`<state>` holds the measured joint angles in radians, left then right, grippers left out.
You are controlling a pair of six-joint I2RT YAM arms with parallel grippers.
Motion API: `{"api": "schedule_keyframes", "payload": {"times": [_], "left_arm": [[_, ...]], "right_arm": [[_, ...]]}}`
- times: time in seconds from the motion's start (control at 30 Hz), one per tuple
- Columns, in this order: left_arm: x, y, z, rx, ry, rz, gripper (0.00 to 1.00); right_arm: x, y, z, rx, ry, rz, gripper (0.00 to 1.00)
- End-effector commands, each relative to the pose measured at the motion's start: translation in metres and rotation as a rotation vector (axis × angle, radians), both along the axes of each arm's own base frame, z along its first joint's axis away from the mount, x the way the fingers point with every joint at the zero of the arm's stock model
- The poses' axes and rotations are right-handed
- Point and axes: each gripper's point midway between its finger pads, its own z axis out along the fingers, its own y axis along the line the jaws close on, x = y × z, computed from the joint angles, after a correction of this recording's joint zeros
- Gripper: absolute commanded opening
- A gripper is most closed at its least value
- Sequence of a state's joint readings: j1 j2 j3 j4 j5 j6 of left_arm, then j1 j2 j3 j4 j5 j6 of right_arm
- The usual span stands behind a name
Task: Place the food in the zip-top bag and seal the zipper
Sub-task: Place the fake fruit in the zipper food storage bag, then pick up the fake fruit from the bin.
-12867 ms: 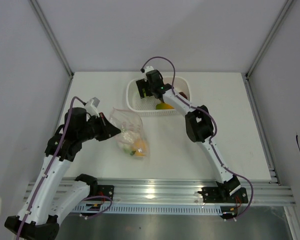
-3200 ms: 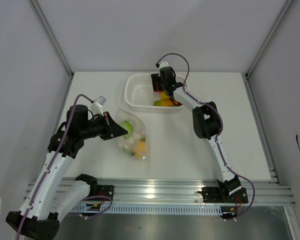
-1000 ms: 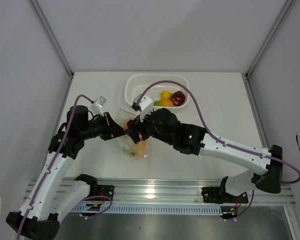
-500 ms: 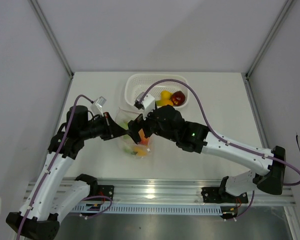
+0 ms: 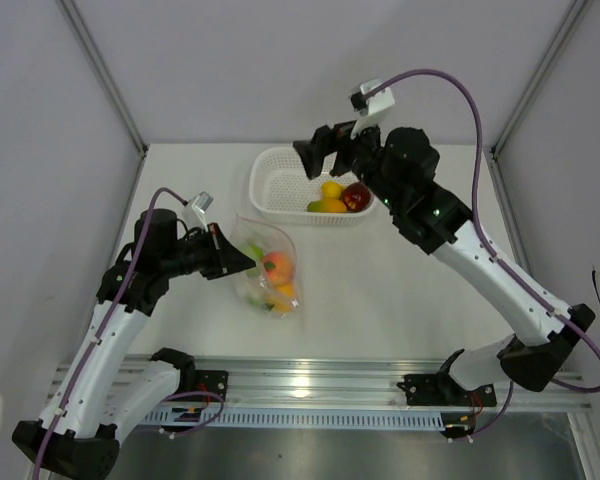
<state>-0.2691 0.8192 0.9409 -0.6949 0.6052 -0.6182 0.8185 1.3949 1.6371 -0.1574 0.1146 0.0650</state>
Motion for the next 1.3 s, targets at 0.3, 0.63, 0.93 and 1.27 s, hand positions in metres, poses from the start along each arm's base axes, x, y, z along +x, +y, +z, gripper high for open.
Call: {"api": "schedule_keyframes", "payload": {"times": [0.3,0.63,0.93,1.27], "left_arm": [[-0.002,0.001,0.009,-0.001,-0.043,-0.004,0.01],[-0.002,0.001,0.004,0.005,-0.031,-0.008,0.01],[-0.001,-0.002,-0.003,-0.004,-0.009,-0.023,0.01],[-0.002,-0.003,-0.006,-0.006,-0.006,-0.026,0.01]], "right_arm": [[0.170,-0.037,-0.086,-0.128,0.095,-0.282,0.91],[0.262,-0.041,-0.215,-0.268,0.411,-0.286,0.81],[0.268,-0.031,-0.315,-0.332,0.600,-0.219,0.79],[0.259,-0.035,-0.372,-0.390,0.700,-0.217,0.79]]}}
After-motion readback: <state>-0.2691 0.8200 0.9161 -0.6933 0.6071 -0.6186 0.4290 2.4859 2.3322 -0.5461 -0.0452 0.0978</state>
